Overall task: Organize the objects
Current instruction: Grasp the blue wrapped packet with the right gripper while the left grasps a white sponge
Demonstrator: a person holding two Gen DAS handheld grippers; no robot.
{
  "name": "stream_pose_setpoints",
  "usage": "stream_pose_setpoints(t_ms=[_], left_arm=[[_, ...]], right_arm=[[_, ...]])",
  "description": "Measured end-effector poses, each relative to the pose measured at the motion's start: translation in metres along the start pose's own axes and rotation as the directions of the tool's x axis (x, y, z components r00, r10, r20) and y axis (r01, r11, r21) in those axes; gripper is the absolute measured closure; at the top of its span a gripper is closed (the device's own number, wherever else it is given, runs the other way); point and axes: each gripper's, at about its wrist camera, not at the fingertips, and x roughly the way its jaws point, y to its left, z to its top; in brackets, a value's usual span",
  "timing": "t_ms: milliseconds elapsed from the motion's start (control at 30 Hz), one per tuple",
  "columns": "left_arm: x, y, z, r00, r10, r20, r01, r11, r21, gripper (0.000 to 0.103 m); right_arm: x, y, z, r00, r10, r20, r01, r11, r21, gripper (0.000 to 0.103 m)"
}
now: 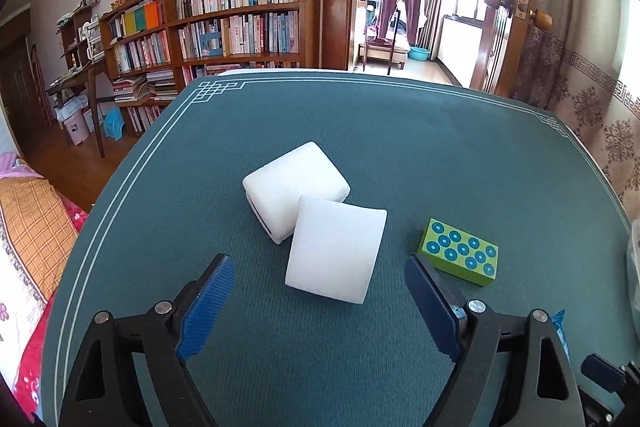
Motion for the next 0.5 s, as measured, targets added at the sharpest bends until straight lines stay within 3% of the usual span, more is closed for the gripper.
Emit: stream_pose_setpoints(t_ms=[133,200,500], left_arm=[[0.013,-0.006,0.002,1.0,-0.008,-0.03,0.008,1.0,0.016,0.036],[0.018,-0.009,0.001,0.999,-0.017,-0.046,0.018,1.0,0.023,0.054],[-0.004,-0.01,-0.007,0.997,-0.075,-0.014,0.075,0.997,0.011,0.056]], right_arm=[[0.001,0.003,0.001,1.0,0.027,0.009,-0.027,1.0,0.0,0.049],[0.003,0.005,0.001,0.999,0.033,0.007,-0.033,0.999,-0.007,0.045],[0.019,0.024,0.001,1.0,0.003,-0.026,-0.005,0.996,-0.087,0.044]])
